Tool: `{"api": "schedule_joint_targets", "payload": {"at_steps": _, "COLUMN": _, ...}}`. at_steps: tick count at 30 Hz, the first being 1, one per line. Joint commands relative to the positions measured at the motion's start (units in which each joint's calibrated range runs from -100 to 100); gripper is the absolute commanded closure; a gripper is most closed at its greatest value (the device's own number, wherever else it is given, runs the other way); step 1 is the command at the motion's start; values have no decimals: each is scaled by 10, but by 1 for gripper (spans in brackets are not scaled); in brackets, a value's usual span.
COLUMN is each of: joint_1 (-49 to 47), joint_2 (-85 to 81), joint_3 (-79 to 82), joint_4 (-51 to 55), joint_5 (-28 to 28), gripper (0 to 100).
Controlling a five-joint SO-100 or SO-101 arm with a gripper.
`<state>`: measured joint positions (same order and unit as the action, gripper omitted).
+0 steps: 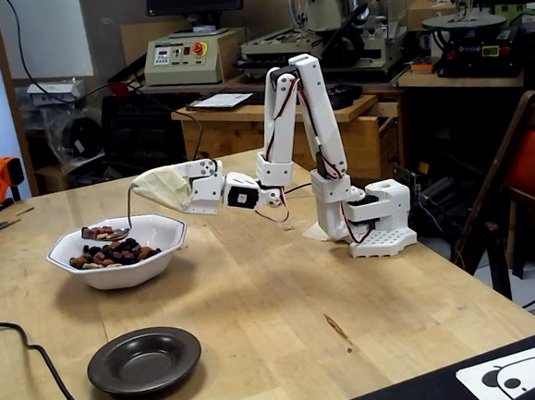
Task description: Use spoon to transfer food from the white bowl to brown plate
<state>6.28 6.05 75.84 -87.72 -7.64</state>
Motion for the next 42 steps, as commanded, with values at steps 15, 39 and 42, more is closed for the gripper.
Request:
{"api": "schedule_joint_targets", "payload": {"at_steps": 15, "joint_1": -9, "joint_2": -18, "joint_3": -9, "joint_4": -11, "joint_5": 29, "gripper": 97}}
{"api": "schedule_joint_targets", "payload": {"at_steps": 39, "joint_1": -9, "joint_2": -328, "joint_3": -10, "joint_4": 330, "joint_5": 35, "gripper": 97}}
{"api": "schedule_joint_targets", "payload": {"at_steps": 42, "joint_1": -9, "joint_2": -377, "joint_3": -10, "joint_4": 385, "joint_5": 36, "gripper": 97}}
